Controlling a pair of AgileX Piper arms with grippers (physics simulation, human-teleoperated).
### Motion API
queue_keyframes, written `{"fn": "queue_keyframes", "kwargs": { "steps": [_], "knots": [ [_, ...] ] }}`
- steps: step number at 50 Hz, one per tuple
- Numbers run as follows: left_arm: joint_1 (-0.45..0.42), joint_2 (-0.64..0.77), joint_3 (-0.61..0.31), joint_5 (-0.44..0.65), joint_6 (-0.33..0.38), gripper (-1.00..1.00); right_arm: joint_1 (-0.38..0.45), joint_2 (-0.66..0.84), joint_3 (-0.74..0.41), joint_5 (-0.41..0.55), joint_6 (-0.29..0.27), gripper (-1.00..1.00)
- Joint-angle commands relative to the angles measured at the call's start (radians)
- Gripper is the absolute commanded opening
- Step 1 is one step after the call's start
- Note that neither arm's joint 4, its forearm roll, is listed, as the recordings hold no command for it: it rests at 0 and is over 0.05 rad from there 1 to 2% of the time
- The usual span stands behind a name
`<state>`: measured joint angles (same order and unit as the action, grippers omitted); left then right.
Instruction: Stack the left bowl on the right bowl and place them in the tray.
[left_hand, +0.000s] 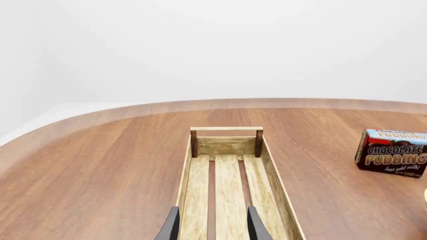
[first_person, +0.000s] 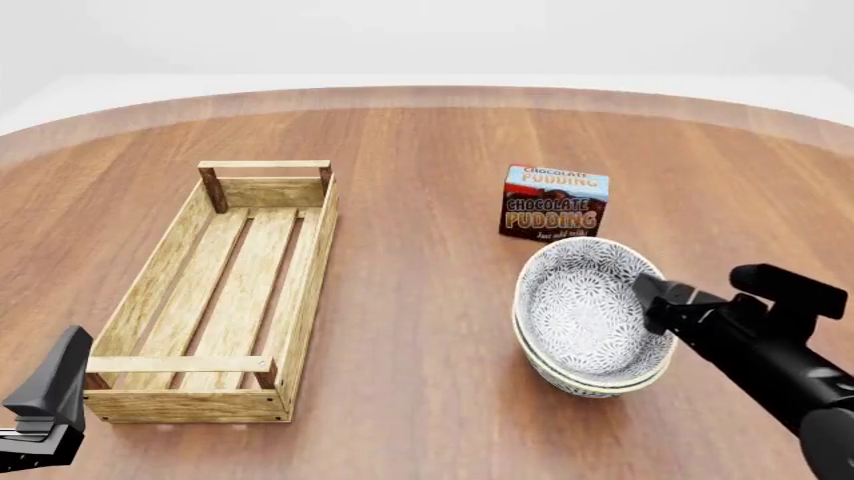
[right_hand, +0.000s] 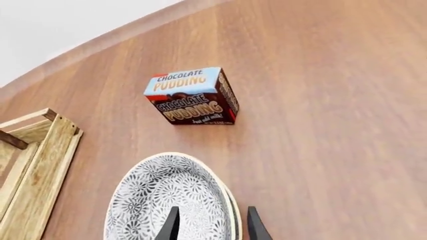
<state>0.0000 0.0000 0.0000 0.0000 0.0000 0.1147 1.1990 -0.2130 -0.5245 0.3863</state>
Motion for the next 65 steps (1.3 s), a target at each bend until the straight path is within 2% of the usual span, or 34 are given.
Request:
{"fn": "queue_keyframes", "kwargs": {
  "steps": [1, 12, 26, 33, 39, 45, 50, 65],
  "knots": [
    [0.0, 0.0, 0.0, 0.0, 0.0, 1.0, -0.006, -0.068, 0.0, 0.051, 0.004, 1.0],
    [0.0, 0.0, 0.0, 0.0, 0.0, 1.0, -0.019, -0.24, 0.044, 0.156, 0.045, 1.0],
    [0.0, 0.0, 0.0, 0.0, 0.0, 1.0, -0.018, -0.221, 0.095, 0.102, 0.077, 1.0],
    [0.0, 0.0, 0.0, 0.0, 0.0, 1.0, -0.011, -0.036, 0.139, -0.094, 0.117, 1.0],
    [0.0, 0.0, 0.0, 0.0, 0.0, 1.0, -0.011, 0.1, 0.146, -0.218, 0.134, 1.0],
    [0.0, 0.0, 0.0, 0.0, 0.0, 1.0, -0.004, 0.136, 0.144, -0.246, 0.14, 1.0],
    [0.0, 0.0, 0.0, 0.0, 0.0, 1.0, 0.004, 0.221, 0.148, -0.324, 0.147, 1.0],
    [0.0, 0.0, 0.0, 0.0, 0.0, 1.0, 0.04, 0.336, 0.153, -0.429, 0.161, 1.0]
  ]
}}
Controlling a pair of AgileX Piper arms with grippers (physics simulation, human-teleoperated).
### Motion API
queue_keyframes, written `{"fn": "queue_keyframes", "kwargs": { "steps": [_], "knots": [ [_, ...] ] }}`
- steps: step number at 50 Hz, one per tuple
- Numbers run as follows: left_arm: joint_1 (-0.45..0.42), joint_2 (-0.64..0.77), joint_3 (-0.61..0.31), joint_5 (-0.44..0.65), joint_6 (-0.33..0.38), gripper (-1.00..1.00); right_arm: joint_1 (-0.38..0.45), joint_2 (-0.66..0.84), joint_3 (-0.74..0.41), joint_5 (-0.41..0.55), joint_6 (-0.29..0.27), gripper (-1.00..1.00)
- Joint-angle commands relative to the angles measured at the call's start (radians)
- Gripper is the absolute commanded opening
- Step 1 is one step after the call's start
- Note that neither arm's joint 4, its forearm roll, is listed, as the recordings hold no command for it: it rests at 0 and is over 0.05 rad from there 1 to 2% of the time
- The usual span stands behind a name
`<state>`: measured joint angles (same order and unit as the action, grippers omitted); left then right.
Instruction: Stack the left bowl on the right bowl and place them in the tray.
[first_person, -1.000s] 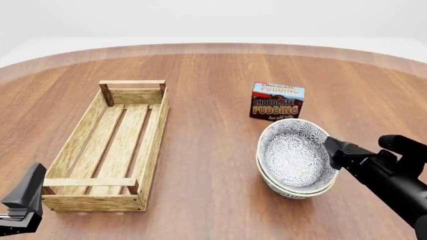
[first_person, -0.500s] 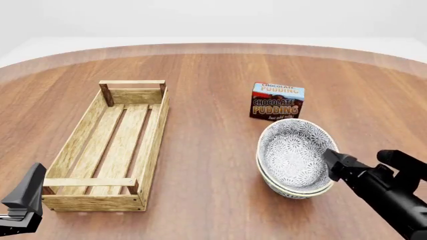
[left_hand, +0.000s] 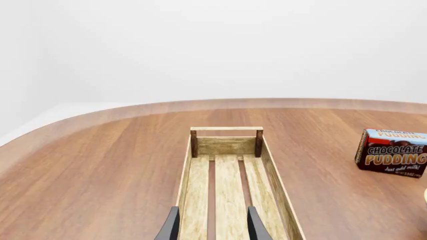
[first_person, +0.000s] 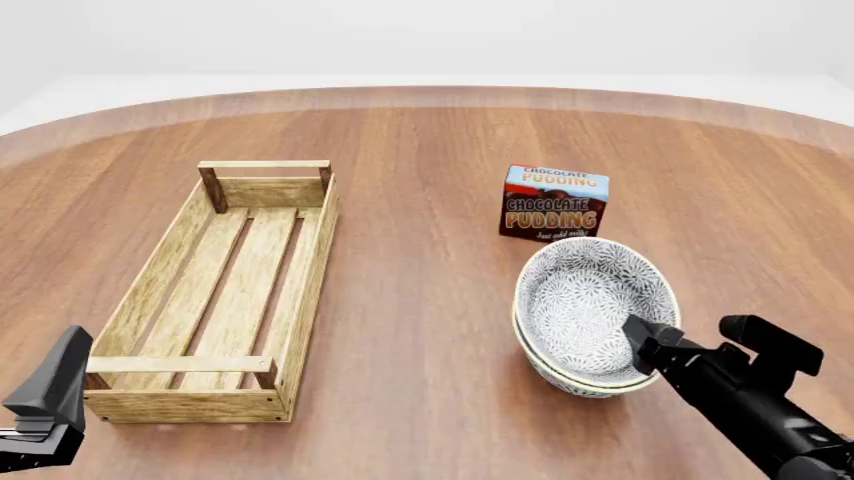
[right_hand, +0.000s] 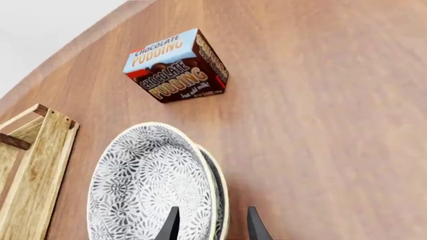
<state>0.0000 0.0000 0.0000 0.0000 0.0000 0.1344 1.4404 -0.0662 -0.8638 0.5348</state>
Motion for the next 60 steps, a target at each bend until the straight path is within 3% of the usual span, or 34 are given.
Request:
{"fn": "queue_keyframes", "kwargs": {
  "steps": [1, 9, 10, 12, 19, 29, 49, 60],
  "knots": [
    [0.0, 0.0, 0.0, 0.0, 0.0, 1.0, 0.022, 0.1, 0.008, -0.096, 0.014, 1.0],
    [0.0, 0.0, 0.0, 0.0, 0.0, 1.0, 0.037, 0.211, 0.012, -0.201, 0.028, 1.0],
    [0.0, 0.0, 0.0, 0.0, 0.0, 1.0, 0.042, 0.216, 0.013, -0.207, 0.03, -1.0],
    [0.0, 0.0, 0.0, 0.0, 0.0, 1.0, 0.074, 0.236, 0.015, -0.226, 0.032, -1.0],
    [0.0, 0.0, 0.0, 0.0, 0.0, 1.0, 0.067, 0.154, 0.005, -0.155, 0.031, -1.0],
    [0.0, 0.0, 0.0, 0.0, 0.0, 1.0, 0.049, 0.128, 0.011, -0.147, 0.032, -1.0],
    [0.0, 0.0, 0.0, 0.0, 0.0, 1.0, 0.03, -0.352, -0.093, 0.32, 0.003, -1.0],
    [0.0, 0.0, 0.0, 0.0, 0.0, 1.0, 0.091, -0.415, -0.252, 0.49, -0.024, -1.0]
  ]
}}
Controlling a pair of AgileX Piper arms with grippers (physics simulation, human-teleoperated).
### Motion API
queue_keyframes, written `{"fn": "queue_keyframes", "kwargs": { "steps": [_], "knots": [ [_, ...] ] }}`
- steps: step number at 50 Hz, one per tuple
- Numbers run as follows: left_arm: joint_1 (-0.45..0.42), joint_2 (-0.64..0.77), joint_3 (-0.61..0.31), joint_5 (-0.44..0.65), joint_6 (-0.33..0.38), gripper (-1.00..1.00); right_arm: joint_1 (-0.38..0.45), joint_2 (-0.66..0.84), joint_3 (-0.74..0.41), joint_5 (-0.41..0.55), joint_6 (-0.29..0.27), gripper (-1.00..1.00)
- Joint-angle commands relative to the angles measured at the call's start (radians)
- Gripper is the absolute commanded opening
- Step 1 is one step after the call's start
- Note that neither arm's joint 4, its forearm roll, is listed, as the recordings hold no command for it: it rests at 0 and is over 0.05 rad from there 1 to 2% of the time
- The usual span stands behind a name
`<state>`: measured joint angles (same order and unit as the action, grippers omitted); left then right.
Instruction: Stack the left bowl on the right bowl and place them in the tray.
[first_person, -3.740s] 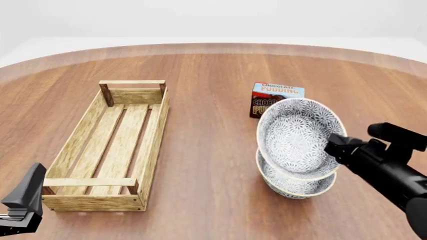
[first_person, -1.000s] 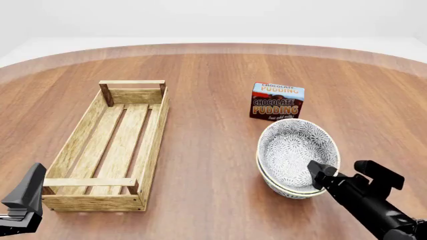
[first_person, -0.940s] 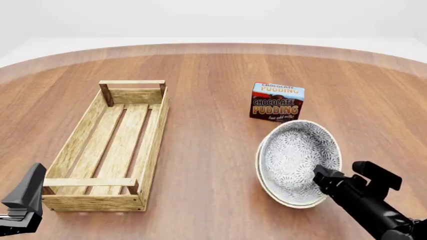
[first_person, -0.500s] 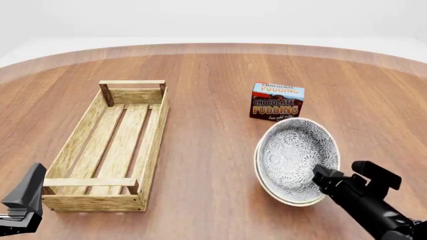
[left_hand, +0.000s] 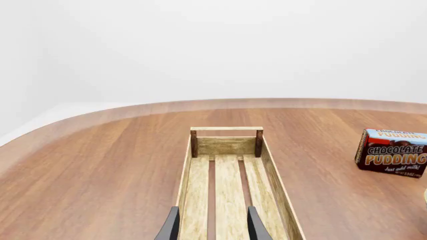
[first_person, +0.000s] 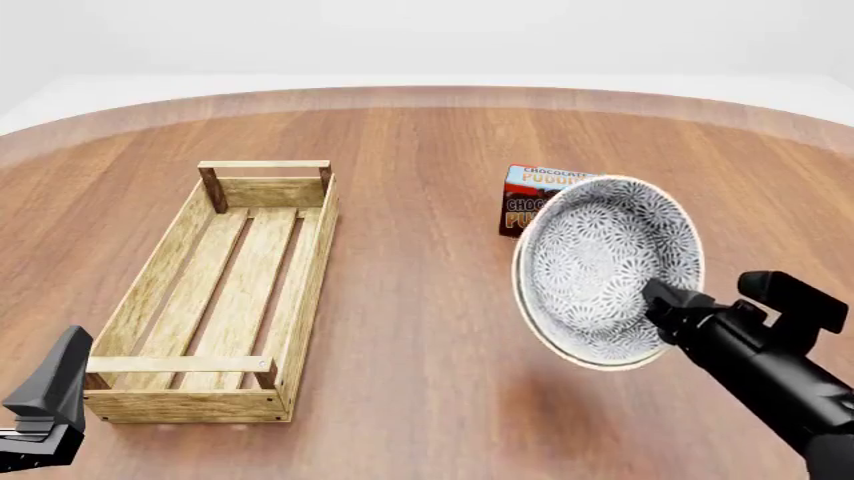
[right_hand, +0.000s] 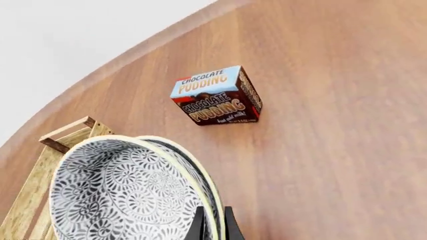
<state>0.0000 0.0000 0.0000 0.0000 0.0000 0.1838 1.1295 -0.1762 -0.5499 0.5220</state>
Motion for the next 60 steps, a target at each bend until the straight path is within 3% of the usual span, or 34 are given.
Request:
{"fn": "queue_keyframes", "kwargs": {
  "steps": [1, 20, 25, 39, 53, 60],
  "knots": [
    [0.0, 0.0, 0.0, 0.0, 0.0, 1.0, 0.045, -0.1, -0.156, 0.182, -0.012, -1.0],
    [0.0, 0.0, 0.0, 0.0, 0.0, 1.0, 0.162, 0.05, -0.466, 0.295, -0.02, -1.0],
    [0.0, 0.0, 0.0, 0.0, 0.0, 1.0, 0.217, 0.082, -0.566, 0.345, -0.044, -1.0],
    [0.0, 0.0, 0.0, 0.0, 0.0, 1.0, 0.327, 0.287, -1.031, 0.532, -0.117, -1.0],
    [0.0, 0.0, 0.0, 0.0, 0.0, 1.0, 0.416, 0.487, -1.254, 0.582, -0.105, -1.0],
    [0.0, 0.0, 0.0, 0.0, 0.0, 1.0, 0.472, 0.659, -1.428, 0.633, -0.101, -1.0]
  ]
}}
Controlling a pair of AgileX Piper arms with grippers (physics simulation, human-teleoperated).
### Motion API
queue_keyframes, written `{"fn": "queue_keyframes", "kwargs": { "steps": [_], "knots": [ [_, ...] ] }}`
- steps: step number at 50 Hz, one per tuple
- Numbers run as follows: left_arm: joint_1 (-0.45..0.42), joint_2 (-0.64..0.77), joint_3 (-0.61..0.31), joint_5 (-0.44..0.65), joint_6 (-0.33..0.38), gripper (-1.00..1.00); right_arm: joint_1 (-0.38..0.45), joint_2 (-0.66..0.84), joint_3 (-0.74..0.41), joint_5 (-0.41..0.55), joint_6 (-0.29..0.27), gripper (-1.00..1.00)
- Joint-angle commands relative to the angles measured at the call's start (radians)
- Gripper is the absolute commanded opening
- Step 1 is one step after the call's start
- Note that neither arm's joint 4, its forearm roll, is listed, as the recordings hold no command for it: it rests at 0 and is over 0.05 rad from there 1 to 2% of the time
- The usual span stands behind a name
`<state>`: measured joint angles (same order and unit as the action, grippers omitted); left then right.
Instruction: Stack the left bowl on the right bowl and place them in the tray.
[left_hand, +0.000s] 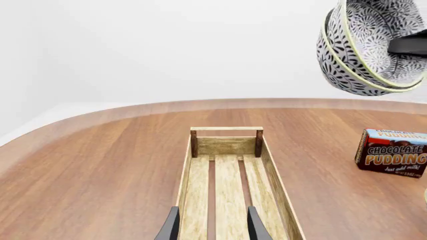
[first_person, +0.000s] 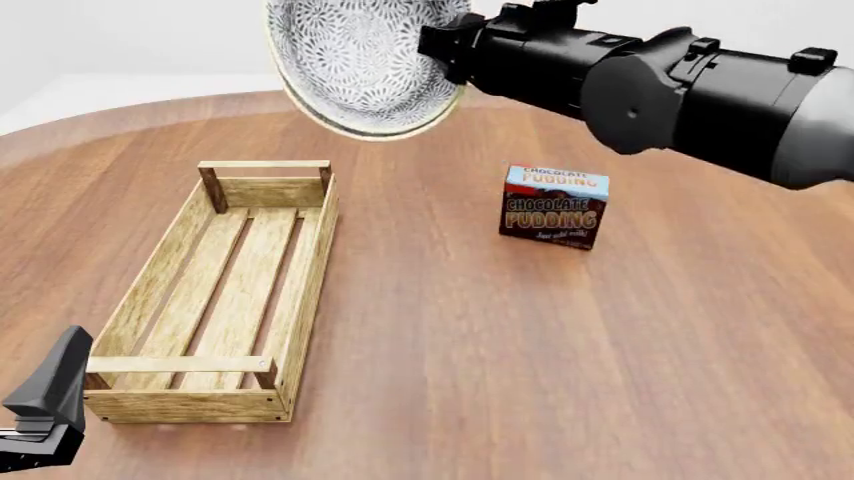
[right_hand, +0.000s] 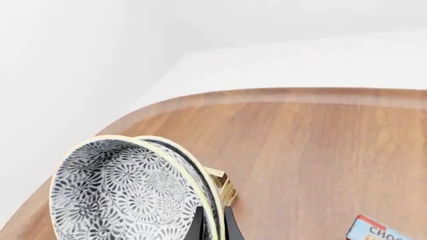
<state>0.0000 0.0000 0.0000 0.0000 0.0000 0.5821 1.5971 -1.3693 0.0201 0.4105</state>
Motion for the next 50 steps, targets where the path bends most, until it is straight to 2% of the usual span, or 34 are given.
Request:
{"fn": "queue_keyframes", "kwargs": {
  "steps": [1, 18, 30, 50],
  "knots": [
    [0.0, 0.0, 0.0, 0.0, 0.0, 1.0, 0.08, 0.217, -0.263, 0.071, 0.011, -1.0],
    [0.0, 0.0, 0.0, 0.0, 0.0, 1.0, 0.122, 0.458, -0.56, 0.148, 0.041, -1.0],
    [0.0, 0.0, 0.0, 0.0, 0.0, 1.0, 0.152, 0.613, -0.699, 0.169, 0.053, -1.0],
    [0.0, 0.0, 0.0, 0.0, 0.0, 1.0, 0.198, 0.711, -0.716, 0.14, 0.077, -1.0]
  ]
}}
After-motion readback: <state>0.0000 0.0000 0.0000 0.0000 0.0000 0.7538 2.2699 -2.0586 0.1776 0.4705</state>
